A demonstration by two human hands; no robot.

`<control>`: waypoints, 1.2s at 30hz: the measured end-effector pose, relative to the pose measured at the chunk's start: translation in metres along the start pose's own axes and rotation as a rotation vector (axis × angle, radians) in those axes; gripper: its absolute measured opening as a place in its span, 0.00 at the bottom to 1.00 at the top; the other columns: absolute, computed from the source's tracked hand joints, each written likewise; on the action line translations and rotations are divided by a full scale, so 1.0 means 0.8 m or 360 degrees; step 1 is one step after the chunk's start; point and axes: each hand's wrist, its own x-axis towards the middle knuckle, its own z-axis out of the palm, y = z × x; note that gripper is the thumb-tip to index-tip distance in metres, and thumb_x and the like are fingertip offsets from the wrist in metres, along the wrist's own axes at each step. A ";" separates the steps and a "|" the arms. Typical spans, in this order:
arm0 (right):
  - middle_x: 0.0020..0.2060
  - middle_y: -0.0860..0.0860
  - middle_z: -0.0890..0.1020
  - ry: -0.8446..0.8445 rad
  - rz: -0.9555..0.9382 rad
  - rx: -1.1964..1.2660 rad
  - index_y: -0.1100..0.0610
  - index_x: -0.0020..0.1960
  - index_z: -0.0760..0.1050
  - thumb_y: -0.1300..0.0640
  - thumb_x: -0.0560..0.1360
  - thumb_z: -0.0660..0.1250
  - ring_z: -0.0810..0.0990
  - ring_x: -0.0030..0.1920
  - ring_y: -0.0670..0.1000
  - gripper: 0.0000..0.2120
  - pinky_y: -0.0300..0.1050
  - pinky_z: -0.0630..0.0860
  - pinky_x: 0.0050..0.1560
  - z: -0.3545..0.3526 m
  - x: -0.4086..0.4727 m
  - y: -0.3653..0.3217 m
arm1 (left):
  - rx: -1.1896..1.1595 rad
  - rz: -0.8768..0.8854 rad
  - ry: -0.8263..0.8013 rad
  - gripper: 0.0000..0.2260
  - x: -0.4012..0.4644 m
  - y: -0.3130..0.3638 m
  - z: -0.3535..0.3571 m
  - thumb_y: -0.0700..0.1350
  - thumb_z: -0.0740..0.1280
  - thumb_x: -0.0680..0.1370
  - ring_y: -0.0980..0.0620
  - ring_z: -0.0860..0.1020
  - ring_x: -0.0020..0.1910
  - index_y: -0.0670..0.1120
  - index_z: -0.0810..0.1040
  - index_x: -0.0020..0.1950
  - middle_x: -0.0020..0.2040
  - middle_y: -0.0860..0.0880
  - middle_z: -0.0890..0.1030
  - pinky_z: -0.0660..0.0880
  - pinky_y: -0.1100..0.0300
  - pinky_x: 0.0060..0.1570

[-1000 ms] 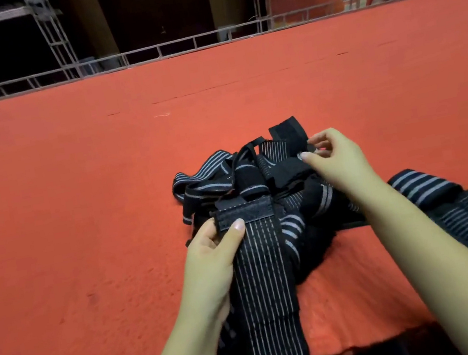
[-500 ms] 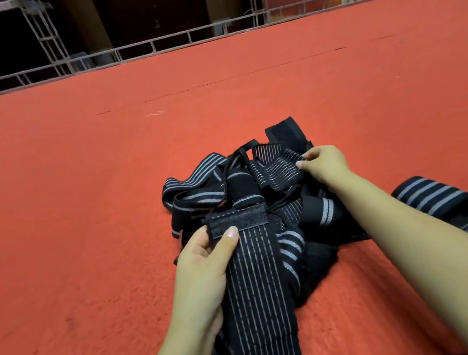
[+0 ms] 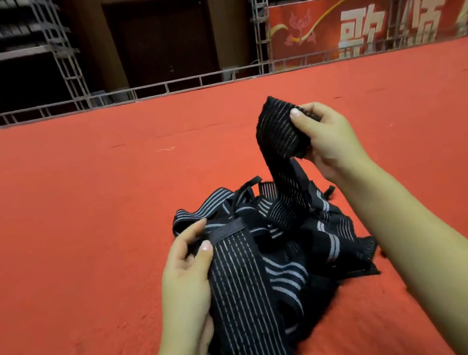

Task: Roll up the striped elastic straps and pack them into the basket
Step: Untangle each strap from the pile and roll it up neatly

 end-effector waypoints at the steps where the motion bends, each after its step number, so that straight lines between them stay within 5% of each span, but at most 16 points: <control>1: 0.36 0.52 0.79 -0.0043 0.0003 0.0044 0.55 0.43 0.74 0.60 0.80 0.62 0.79 0.34 0.48 0.07 0.46 0.76 0.38 0.006 -0.008 -0.008 | 0.0015 0.0002 0.0024 0.15 0.000 0.004 -0.003 0.33 0.60 0.81 0.55 0.81 0.33 0.49 0.82 0.50 0.40 0.48 0.85 0.77 0.61 0.33; 4: 0.37 0.52 0.80 -0.0134 0.0061 0.0210 0.56 0.44 0.75 0.61 0.79 0.62 0.80 0.34 0.48 0.06 0.44 0.79 0.35 0.025 -0.036 -0.026 | -0.0027 -0.0024 0.0088 0.14 0.000 0.017 -0.010 0.33 0.58 0.81 0.56 0.80 0.31 0.44 0.81 0.47 0.38 0.46 0.84 0.76 0.64 0.30; 9: 0.37 0.51 0.80 -0.0312 0.0106 0.0118 0.55 0.44 0.77 0.61 0.78 0.65 0.79 0.38 0.52 0.05 0.51 0.77 0.42 0.065 -0.117 -0.019 | -0.0013 0.0230 0.0073 0.08 -0.016 0.040 -0.018 0.49 0.64 0.80 0.54 0.83 0.50 0.48 0.81 0.52 0.52 0.47 0.85 0.75 0.58 0.48; 12: 0.39 0.43 0.82 -0.0548 -0.0132 -0.0346 0.49 0.46 0.79 0.62 0.75 0.70 0.79 0.42 0.40 0.07 0.38 0.75 0.49 0.091 -0.181 0.007 | 0.0038 0.0185 -0.0038 0.23 -0.022 0.038 -0.027 0.63 0.72 0.70 0.49 0.82 0.53 0.46 0.81 0.53 0.51 0.46 0.85 0.77 0.51 0.54; 14: 0.45 0.40 0.83 -0.0688 -0.0177 -0.0538 0.47 0.50 0.79 0.61 0.74 0.69 0.80 0.49 0.37 0.10 0.34 0.73 0.54 0.102 -0.215 0.030 | 0.0123 0.0168 0.0008 0.21 -0.025 0.032 -0.037 0.59 0.75 0.69 0.44 0.82 0.55 0.45 0.81 0.54 0.51 0.45 0.85 0.76 0.46 0.57; 16: 0.52 0.42 0.83 -0.0765 -0.0116 -0.0522 0.48 0.56 0.79 0.61 0.73 0.68 0.80 0.55 0.40 0.14 0.38 0.74 0.58 0.100 -0.233 0.044 | 0.0165 0.0140 0.0065 0.09 -0.027 0.023 -0.046 0.47 0.72 0.75 0.43 0.82 0.51 0.44 0.82 0.51 0.47 0.46 0.85 0.77 0.47 0.52; 20: 0.59 0.49 0.79 -0.0570 0.0218 -0.0003 0.50 0.58 0.74 0.72 0.75 0.65 0.83 0.54 0.46 0.20 0.41 0.78 0.57 0.071 -0.228 0.043 | 0.0173 0.0068 0.0157 0.06 -0.031 0.018 -0.062 0.34 0.65 0.78 0.50 0.81 0.41 0.43 0.80 0.48 0.39 0.49 0.85 0.77 0.58 0.39; 24: 0.63 0.48 0.74 -0.0160 -0.0157 -0.1098 0.50 0.65 0.71 0.68 0.74 0.66 0.75 0.62 0.46 0.24 0.42 0.71 0.65 0.020 -0.162 0.071 | 0.0075 0.0085 0.0232 0.05 -0.028 0.027 -0.070 0.35 0.65 0.78 0.48 0.80 0.40 0.42 0.80 0.49 0.42 0.45 0.83 0.76 0.55 0.39; 27: 0.70 0.50 0.70 -0.0358 0.0131 -0.1660 0.53 0.71 0.67 0.62 0.73 0.70 0.69 0.69 0.51 0.28 0.45 0.65 0.67 -0.002 -0.109 0.109 | 0.0034 0.0117 0.0213 0.05 -0.029 0.033 -0.070 0.35 0.65 0.78 0.48 0.80 0.40 0.42 0.81 0.49 0.42 0.45 0.83 0.76 0.54 0.41; 30: 0.64 0.50 0.77 -0.0491 0.0300 -0.1672 0.52 0.67 0.72 0.57 0.71 0.74 0.75 0.63 0.51 0.26 0.46 0.71 0.63 -0.003 -0.090 0.140 | 0.0043 0.0125 0.0190 0.05 -0.032 0.035 -0.069 0.35 0.66 0.78 0.47 0.80 0.40 0.42 0.81 0.48 0.41 0.44 0.83 0.76 0.53 0.41; 36: 0.57 0.50 0.81 -0.0489 0.0165 -0.1692 0.53 0.58 0.79 0.60 0.72 0.72 0.78 0.58 0.53 0.15 0.47 0.72 0.59 -0.002 -0.086 0.163 | -0.0019 0.0216 0.0405 0.07 -0.029 0.041 -0.083 0.33 0.64 0.78 0.51 0.79 0.35 0.42 0.80 0.45 0.37 0.47 0.83 0.77 0.59 0.37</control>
